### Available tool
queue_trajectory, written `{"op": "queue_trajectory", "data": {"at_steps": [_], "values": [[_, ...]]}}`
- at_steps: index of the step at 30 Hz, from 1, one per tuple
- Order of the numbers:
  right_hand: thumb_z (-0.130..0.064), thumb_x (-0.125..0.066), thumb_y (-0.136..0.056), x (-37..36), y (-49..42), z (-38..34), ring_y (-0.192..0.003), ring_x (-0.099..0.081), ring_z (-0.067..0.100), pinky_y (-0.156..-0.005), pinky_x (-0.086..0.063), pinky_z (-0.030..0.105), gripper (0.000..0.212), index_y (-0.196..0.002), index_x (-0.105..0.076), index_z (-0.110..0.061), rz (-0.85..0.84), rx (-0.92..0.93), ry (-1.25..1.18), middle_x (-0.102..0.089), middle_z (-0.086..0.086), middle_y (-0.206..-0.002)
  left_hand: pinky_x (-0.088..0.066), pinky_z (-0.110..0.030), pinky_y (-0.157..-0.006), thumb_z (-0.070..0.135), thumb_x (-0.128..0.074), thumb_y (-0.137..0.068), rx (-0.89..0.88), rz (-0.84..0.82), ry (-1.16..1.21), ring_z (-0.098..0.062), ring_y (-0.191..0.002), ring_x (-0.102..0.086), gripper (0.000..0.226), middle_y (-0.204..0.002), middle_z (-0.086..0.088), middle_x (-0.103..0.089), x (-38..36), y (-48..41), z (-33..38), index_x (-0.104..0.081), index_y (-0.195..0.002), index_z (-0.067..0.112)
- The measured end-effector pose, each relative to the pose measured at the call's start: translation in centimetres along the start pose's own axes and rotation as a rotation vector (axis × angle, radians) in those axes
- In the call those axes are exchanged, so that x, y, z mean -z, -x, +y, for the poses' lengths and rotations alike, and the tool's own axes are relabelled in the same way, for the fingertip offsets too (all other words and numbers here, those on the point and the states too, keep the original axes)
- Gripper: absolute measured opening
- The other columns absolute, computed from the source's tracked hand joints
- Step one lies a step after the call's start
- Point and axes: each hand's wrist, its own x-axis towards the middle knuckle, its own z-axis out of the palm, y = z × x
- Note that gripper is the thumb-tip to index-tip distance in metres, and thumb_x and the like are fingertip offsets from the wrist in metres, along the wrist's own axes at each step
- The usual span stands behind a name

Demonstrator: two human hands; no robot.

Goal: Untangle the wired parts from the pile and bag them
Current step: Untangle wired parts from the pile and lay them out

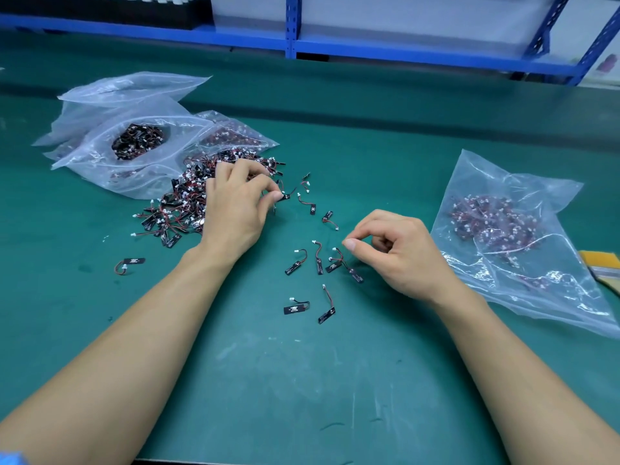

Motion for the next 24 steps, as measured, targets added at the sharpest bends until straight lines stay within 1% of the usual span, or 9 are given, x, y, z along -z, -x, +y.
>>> {"op": "queue_trajectory", "data": {"at_steps": [5, 10, 13, 15, 17, 19, 20, 22, 24], "values": [[-0.018, -0.073, -0.09, 0.2, -0.2, 0.6, -0.052, -0.034, 0.012, -0.058, -0.033, 0.017, 0.012, -0.079, -0.074, -0.022, 0.102, -0.052, 0.004, -0.062, -0.011, -0.08, -0.038, -0.04, -0.086, 0.031, -0.06, -0.098, -0.025, 0.105, 0.13, -0.028, -0.095, -0.046, 0.018, -0.098, 0.002, -0.065, 0.8, -0.2, 0.4, -0.069, -0.094, 0.016], [-0.021, -0.071, -0.091, 0.3, -0.3, 0.6, -0.055, -0.04, 0.009, -0.059, -0.033, 0.012, 0.009, -0.083, -0.074, -0.021, 0.163, -0.084, -0.008, -0.057, -0.028, -0.073, -0.04, -0.04, -0.082, 0.03, -0.058, -0.1, -0.018, 0.168, 0.155, -0.026, -0.088, -0.047, 0.02, -0.093, 0.002, -0.069, 2.0, -0.2, 0.9, -0.069, -0.093, 0.014], [-0.034, -0.071, -0.087, 0.5, -0.4, 0.3, -0.055, -0.039, 0.01, -0.059, -0.035, 0.013, 0.007, -0.092, -0.073, -0.029, 0.161, -0.098, -0.09, -0.062, -0.026, -0.077, -0.039, -0.031, -0.077, 0.026, -0.064, -0.097, -0.19, 0.077, 0.254, -0.021, -0.081, -0.048, 0.018, -0.084, 0.003, -0.067, 2.8, 0.3, 2.3, -0.07, -0.089, 0.011], [-0.045, -0.071, -0.082, 0.6, -0.4, -0.1, -0.057, -0.039, 0.024, -0.056, -0.036, 0.019, 0.025, -0.102, -0.071, -0.03, 0.133, -0.098, -0.188, -0.064, -0.02, -0.08, -0.039, -0.027, -0.074, 0.027, -0.065, -0.095, -0.299, -0.039, 0.321, -0.017, -0.076, -0.05, 0.017, -0.082, 0.004, -0.065, 3.0, 1.1, 3.9, -0.071, -0.088, 0.012], [-0.046, -0.072, -0.081, 0.6, -0.3, -0.4, -0.06, -0.042, 0.033, -0.055, -0.037, 0.023, 0.029, -0.107, -0.069, -0.032, 0.104, -0.086, -0.245, -0.065, -0.016, -0.081, -0.041, -0.026, -0.07, 0.027, -0.066, -0.093, -0.341, -0.139, 0.407, -0.015, -0.07, -0.052, 0.016, -0.079, 0.006, -0.064, 3.0, 1.9, 5.2, -0.072, -0.087, 0.013], [-0.035, -0.074, -0.086, 0.7, -0.4, -0.4, -0.061, -0.048, 0.031, -0.057, -0.039, 0.021, 0.013, -0.098, -0.072, -0.031, 0.078, -0.068, -0.26, -0.068, -0.011, -0.077, -0.044, -0.026, -0.067, 0.025, -0.068, -0.091, -0.349, -0.195, 0.475, -0.016, -0.067, -0.055, 0.015, -0.077, 0.006, -0.064, 2.9, 2.3, 5.9, -0.074, -0.086, 0.012], [-0.029, -0.074, -0.089, 0.8, -0.4, -0.5, -0.059, -0.05, 0.025, -0.057, -0.039, 0.019, 0.002, -0.091, -0.073, -0.028, 0.066, -0.061, -0.27, -0.069, -0.008, -0.073, -0.045, -0.026, -0.066, 0.023, -0.07, -0.09, -0.35, -0.212, 0.496, -0.015, -0.066, -0.056, 0.013, -0.076, 0.005, -0.064, 2.9, 2.3, 6.1, -0.074, -0.086, 0.011], [-0.019, -0.073, -0.091, 1.0, -0.4, -0.4, -0.057, -0.05, 0.011, -0.055, -0.038, 0.017, 0.012, -0.08, -0.073, -0.022, 0.064, -0.055, -0.267, -0.069, -0.005, -0.067, -0.045, -0.026, -0.064, 0.021, -0.072, -0.089, -0.339, -0.231, 0.543, -0.011, -0.065, -0.055, 0.01, -0.075, 0.005, -0.065, 2.8, 2.4, 6.1, -0.075, -0.086, 0.012], [-0.015, -0.072, -0.092, 1.5, -0.4, -0.5, -0.053, -0.046, 0.007, -0.052, -0.035, 0.017, 0.016, -0.076, -0.072, -0.021, 0.067, -0.069, -0.267, -0.068, -0.005, -0.063, -0.046, -0.028, -0.063, 0.02, -0.073, -0.088, -0.296, -0.221, 0.594, -0.011, -0.064, -0.056, 0.009, -0.075, 0.004, -0.066, 2.7, 2.4, 6.0, -0.076, -0.086, 0.012]]}}
